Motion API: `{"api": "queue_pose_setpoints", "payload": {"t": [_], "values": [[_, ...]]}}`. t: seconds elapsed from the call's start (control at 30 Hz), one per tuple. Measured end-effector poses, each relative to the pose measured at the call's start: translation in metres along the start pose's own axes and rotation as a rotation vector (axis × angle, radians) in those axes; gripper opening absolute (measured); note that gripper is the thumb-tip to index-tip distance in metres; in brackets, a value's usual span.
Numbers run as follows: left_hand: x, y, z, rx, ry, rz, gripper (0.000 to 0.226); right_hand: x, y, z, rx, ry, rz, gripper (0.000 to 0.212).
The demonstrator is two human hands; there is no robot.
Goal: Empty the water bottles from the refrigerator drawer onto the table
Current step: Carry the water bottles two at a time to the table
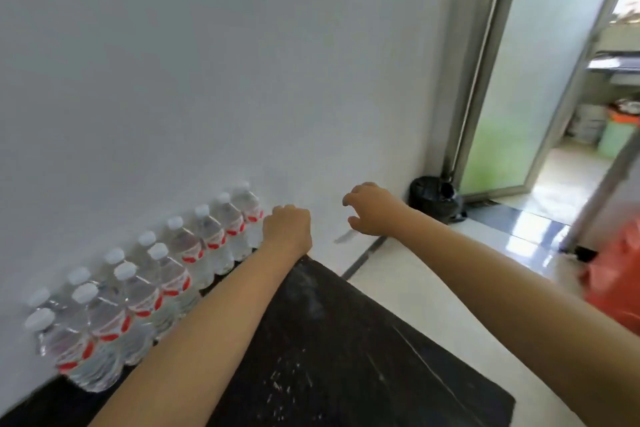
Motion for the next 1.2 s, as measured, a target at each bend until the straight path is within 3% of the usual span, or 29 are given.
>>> {"api": "queue_pose_setpoints", "payload": {"t": [0.2,0.43,0.63,0.8,1.2], "values": [[-0.195,0.032,0.002,0.018,-0.298,-0.111,0.033,-0.155,0.034,-0.144,0.030,-0.407,0.006,0.031],[-0.435,0.070,-0.038,-0.064,-0.677,-0.128,0.029,-0.311,0.078,-0.327,-0.061,-0.791,0.029,0.039],[-0.619,0.081,-0.097,-0.046,-0.839,-0.196,0.031,-0.430,0.095,-0.484,-0.053,-0.991,0.065,0.035],[-0.736,0.090,-0.128,-0.026,-0.959,-0.220,0.035,-0.511,0.098,-0.584,-0.067,-1.119,0.090,0.032],[-0.998,0.079,-0.101,0.042,-1.139,-0.208,0.027,-0.716,0.072,-0.707,-0.018,-1.337,0.158,0.036]]}}
Point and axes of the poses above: each hand's wrist, its own z-axis towards the middle knuckle, its own y-axis out of the back of the hand, x = y × z, the point moved 1 cm from there along z, towards the middle knuckle, and after that the axes turned 6 degrees about -x, right-handed, at the moved point
